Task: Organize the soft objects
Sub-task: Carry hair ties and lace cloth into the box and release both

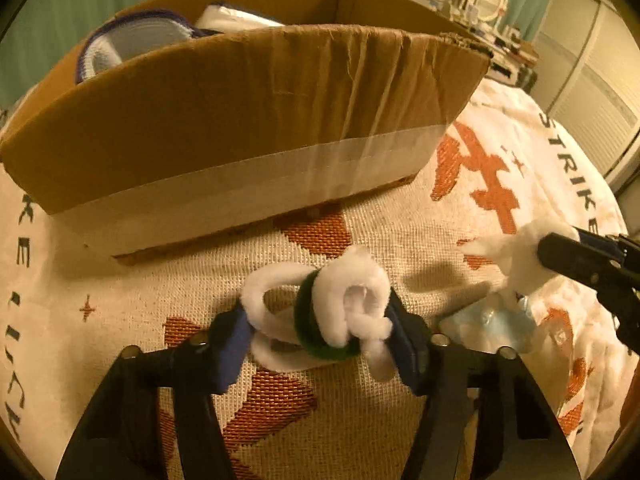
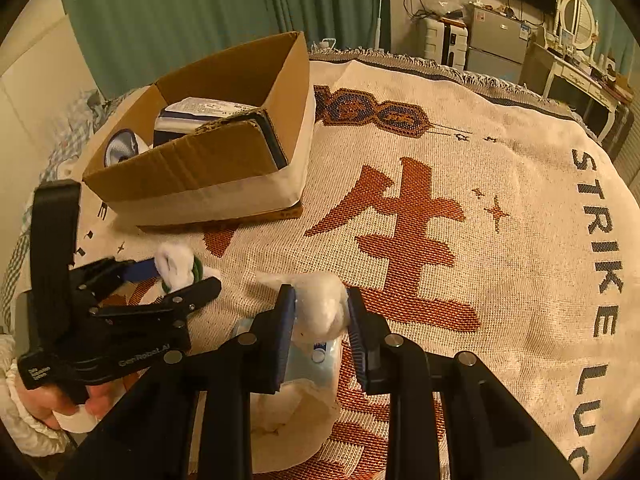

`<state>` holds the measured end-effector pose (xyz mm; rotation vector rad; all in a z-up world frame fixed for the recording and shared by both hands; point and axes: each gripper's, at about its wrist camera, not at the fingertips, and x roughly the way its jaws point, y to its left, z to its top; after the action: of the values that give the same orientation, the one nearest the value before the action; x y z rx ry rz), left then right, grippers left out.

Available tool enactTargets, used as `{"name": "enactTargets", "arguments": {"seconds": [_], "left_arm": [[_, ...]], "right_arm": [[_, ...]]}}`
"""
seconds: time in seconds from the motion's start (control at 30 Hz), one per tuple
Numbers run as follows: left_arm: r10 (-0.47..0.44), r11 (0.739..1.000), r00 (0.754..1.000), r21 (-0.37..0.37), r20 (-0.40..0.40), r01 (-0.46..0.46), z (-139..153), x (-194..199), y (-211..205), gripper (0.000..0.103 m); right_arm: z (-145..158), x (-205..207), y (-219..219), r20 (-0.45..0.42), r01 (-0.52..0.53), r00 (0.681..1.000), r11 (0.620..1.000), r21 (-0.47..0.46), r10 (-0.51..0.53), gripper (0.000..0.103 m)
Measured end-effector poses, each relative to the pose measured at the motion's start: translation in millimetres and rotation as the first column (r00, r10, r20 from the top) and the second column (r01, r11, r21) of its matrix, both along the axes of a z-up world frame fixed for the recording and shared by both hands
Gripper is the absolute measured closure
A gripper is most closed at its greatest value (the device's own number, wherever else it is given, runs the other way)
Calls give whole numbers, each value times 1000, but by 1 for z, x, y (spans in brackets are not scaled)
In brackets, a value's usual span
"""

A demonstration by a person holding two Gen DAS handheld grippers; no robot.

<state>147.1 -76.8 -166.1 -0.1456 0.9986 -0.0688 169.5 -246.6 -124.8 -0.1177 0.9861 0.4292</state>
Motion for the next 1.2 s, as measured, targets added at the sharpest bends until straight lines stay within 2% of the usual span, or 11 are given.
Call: {"name": "enactTargets", "arguments": {"seconds": [0.1, 0.3, 0.4, 0.63, 0.8, 0.97, 1.2], "left_arm": [[-13, 1000, 1000, 1, 16, 13, 7, -4, 2, 53], [-33, 999, 998, -7, 63, 33, 34, -23, 4, 56], [-48, 999, 994, 3, 98, 48, 58, -37, 7, 56], [-52, 998, 978, -34, 201, 60, 118, -62, 20, 56], [-39, 998, 967, -37, 252, 49, 155, -71, 31, 56], [-20, 998, 959, -44, 283, 34, 182, -63, 46, 56], [-5, 998, 952, -60, 305, 24, 202, -28, 68, 56]], "right_arm": [[3, 0, 1, 4, 1, 1000, 1000, -1, -1, 77], [26, -12, 8, 49, -20, 999, 1000, -9, 20, 78], [49, -23, 13, 89, -29, 996, 1000, -8, 30, 78], [105, -49, 28, 192, -43, 980, 999, -23, 47, 78], [153, -61, 42, 305, -54, 950, 998, -30, 61, 78], [195, -61, 61, 372, -52, 927, 999, -4, 50, 78], [219, -38, 80, 417, -46, 908, 998, 36, 26, 78]]}}
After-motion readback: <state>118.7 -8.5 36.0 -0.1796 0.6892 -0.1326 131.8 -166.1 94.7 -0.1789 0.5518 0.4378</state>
